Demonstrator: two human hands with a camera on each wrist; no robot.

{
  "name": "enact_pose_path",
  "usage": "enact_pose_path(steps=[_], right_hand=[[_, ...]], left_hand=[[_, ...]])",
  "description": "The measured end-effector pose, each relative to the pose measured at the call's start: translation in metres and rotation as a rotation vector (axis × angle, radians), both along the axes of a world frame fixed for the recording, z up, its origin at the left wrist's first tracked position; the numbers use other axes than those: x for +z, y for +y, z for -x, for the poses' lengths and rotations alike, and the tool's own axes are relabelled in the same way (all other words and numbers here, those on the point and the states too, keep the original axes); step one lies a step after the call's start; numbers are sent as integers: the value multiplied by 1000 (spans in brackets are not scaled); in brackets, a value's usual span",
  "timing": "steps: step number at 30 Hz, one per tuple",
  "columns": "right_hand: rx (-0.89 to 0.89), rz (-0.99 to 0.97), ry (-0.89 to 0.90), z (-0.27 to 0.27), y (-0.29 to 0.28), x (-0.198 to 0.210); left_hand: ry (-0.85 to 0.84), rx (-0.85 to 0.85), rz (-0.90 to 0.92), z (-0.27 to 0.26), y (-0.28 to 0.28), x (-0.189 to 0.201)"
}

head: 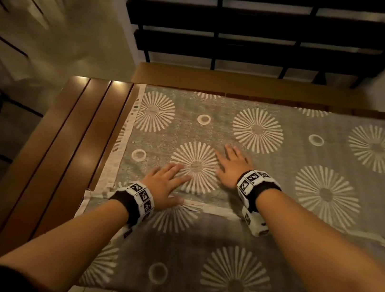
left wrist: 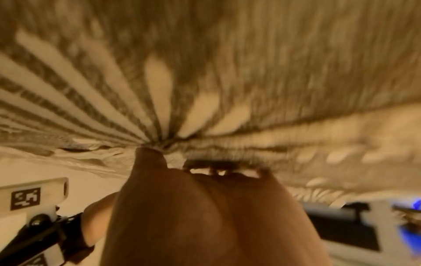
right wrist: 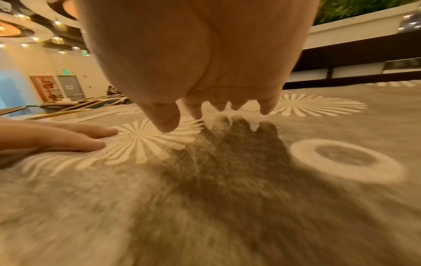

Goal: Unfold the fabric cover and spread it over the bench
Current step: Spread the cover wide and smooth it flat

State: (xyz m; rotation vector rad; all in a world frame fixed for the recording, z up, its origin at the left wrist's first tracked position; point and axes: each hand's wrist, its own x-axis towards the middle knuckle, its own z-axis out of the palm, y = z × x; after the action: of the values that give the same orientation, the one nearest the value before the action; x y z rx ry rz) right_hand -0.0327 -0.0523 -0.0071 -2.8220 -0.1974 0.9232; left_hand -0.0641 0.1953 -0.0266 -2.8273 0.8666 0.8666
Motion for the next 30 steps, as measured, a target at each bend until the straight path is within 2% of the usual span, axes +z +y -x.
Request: enact_pose_path(steps=[3,6,10,13,15,17,20,23,27,30], right_hand=[[-190,-9,-3,34,-20,5],[-433,-6,-81,74,-51,6],[-762,43,-139,143,-101,6],[-1050,49,-87,195,-140,4],[-1220,-5,-38,217,-157,0],[-1330,-60,9,230,-167,-4],[-1377,-124,39,233,-189,-12],[-1359,-121,75,225,-207,-10],[-1285,-52,115,204,-220,-11],[-1182,-28,109,180,-240,-13]], left_hand=[[-111,-82,17,-17,-30,19],[-220,-154,60,-35,-82,34],[-292,-411,104,-46,-167,42],[-261,-571,90,-38,-244,47],[-248,-584,83,-33,-288,51],[-230,-512,71,-35,-319,52],[-166,-358,42,-48,-342,45],[-89,-289,0,-67,-351,28],[11,-189,-85,-71,-346,13],[34,-69,-95,-67,-339,21]])
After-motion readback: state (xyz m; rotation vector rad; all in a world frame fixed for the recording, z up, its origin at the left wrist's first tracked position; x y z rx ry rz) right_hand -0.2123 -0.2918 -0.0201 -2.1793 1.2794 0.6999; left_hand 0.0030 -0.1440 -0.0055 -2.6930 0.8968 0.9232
